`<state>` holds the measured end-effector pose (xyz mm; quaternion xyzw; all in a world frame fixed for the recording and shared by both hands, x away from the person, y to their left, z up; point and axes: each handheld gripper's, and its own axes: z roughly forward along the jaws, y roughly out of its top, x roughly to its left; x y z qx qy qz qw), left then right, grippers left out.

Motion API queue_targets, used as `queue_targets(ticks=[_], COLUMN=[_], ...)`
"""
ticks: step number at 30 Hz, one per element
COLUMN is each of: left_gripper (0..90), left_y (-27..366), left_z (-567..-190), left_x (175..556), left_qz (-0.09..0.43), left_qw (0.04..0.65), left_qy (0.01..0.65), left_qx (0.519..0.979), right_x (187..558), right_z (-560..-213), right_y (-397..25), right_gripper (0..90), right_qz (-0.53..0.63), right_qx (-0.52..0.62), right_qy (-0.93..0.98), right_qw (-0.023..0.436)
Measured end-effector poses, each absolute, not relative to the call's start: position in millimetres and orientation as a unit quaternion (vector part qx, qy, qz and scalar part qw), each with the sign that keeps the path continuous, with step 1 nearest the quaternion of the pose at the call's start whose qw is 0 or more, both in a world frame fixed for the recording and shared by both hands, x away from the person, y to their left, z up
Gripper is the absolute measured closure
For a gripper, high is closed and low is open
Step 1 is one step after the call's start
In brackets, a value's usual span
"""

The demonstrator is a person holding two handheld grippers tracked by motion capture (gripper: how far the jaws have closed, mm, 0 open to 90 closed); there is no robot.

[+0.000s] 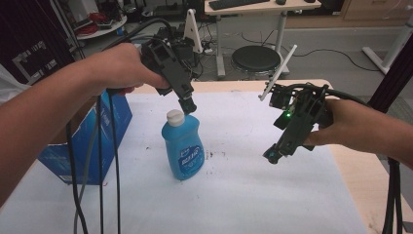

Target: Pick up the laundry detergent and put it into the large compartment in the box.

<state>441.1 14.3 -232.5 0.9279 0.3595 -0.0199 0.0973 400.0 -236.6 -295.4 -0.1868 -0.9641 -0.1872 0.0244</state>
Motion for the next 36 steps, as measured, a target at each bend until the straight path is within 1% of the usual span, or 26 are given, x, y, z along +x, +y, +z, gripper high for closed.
queue_targets(ticks=[12,23,36], left_gripper=[5.1,5.1,5.1], left_y=[13,8,11], left_z=[-248,-270,-291], left_x=[431,425,425], left_qz=[-0.028,-0.028,-0.029], left_qw=[0.087,0.078,0.089], left_qy=[0.356,0.368,0.383], left_qx=[0.93,0.926,0.919], right_x=[400,400,401], right_z=[-297,-298,-300], right_y=[-233,-231,-231], right_gripper=[2.2,2.2,2.2], right_qz=[-0.189,-0.189,-0.186], right_qx=[-0.179,-0.178,-0.176], right_qy=[-0.965,-0.965,-0.966], right_qw=[0.025,0.026,0.029])
